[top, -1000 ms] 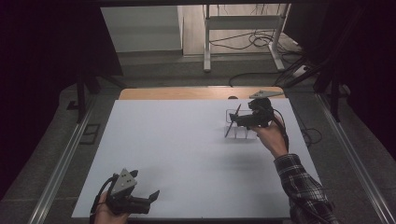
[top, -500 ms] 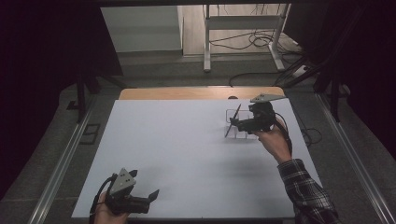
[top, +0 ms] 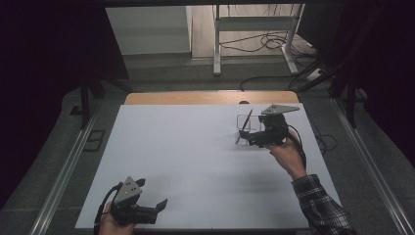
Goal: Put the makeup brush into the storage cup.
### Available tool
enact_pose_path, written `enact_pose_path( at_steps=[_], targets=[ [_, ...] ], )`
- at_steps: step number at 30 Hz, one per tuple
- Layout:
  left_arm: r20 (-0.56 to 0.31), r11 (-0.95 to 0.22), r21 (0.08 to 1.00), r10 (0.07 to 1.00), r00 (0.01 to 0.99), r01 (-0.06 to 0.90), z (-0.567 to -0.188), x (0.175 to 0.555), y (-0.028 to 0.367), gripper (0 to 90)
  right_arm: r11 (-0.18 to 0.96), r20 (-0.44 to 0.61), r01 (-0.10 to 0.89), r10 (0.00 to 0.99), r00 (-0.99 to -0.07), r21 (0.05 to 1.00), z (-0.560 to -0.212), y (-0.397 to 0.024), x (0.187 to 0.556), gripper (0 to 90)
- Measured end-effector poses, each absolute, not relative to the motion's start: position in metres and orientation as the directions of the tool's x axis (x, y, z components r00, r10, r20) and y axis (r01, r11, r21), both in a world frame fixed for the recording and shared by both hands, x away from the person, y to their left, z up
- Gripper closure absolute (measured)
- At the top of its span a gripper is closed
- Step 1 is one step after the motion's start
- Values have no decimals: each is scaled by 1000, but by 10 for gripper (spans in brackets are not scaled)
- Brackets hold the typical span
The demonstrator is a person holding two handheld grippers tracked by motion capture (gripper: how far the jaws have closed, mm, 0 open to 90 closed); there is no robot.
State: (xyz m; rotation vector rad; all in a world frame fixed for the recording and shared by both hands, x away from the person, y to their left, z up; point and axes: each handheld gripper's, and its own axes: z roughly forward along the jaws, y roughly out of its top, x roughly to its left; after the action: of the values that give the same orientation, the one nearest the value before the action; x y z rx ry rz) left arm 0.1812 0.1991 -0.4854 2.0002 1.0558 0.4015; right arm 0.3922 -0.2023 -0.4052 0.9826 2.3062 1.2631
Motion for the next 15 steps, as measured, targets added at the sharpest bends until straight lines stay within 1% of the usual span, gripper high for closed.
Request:
enact_pose_path(
  at_steps=[8, 15],
  targets=[
    [-92, -311, 787, 796, 599, 533, -486, 181, 199, 8, 374, 35, 400, 693, -720, 837, -410, -198, 384, 37],
    [-88, -315, 786, 795, 600, 532, -486, 181, 199, 8, 394, 30, 397, 676, -736, 829, -422, -193, 376, 36]
  ],
)
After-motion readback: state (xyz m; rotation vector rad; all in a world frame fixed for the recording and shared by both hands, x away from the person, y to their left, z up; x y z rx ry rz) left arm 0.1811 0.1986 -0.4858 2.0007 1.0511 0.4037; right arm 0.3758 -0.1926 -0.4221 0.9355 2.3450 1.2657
